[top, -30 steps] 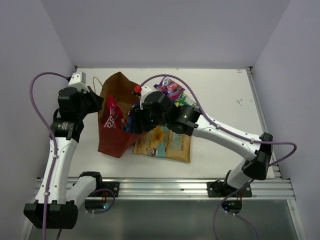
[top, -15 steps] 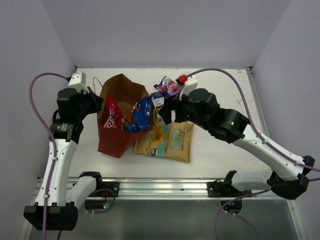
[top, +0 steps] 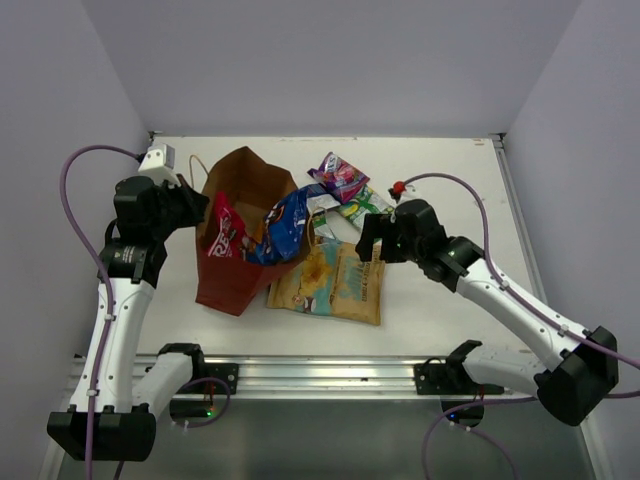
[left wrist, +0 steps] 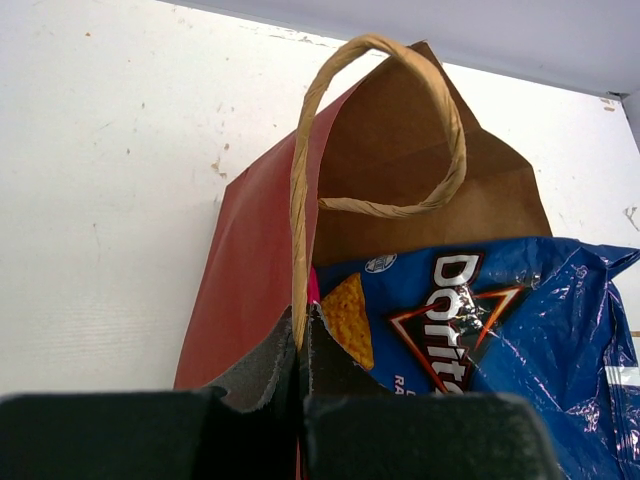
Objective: Place the snacks into the paper bag
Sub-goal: Pick up the snack from the center of the board.
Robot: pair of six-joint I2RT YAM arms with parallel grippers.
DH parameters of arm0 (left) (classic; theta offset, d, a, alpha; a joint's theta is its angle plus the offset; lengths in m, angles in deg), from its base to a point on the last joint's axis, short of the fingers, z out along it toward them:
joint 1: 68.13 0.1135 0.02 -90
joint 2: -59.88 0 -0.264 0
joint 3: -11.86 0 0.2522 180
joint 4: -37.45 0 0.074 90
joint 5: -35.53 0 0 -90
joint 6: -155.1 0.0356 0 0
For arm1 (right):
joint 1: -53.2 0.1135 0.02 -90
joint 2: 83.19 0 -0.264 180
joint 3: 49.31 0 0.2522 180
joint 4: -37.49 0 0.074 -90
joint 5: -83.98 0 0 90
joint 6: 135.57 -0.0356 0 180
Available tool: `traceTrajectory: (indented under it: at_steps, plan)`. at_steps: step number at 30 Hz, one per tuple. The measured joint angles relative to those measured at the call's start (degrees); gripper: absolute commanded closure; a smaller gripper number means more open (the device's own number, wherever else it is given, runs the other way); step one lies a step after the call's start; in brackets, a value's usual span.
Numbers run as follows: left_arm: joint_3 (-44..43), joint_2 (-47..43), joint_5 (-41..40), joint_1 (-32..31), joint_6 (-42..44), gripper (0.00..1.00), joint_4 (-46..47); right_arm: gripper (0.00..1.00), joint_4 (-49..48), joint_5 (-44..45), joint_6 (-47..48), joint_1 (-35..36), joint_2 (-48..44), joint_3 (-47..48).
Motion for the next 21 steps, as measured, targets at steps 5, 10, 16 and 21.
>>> traceTrajectory:
  at_steps: [5,10,16,21]
  plan:
    - [0.0,0.0,0.2,0.0,0.6,1.0,-0.1,0.02,-7.6,-8.1,-2.5,-5.9,-0.2,-9.5]
    - [0.0,-0.1,0.3,0.0,1.4,1.0,-0.3,0.01,-15.8,-16.3,-5.4,-11.4,1.5,-17.4]
    - [0.0,-0.2,0.5,0.0,2.0,1.0,-0.3,0.02,-22.6,-22.9,-7.5,-14.9,4.2,-23.8]
    - [0.0,-0.2,0.5,0.0,2.5,1.0,-0.3,0.02,-27.0,-25.0,-8.2,-15.5,4.5,-27.7]
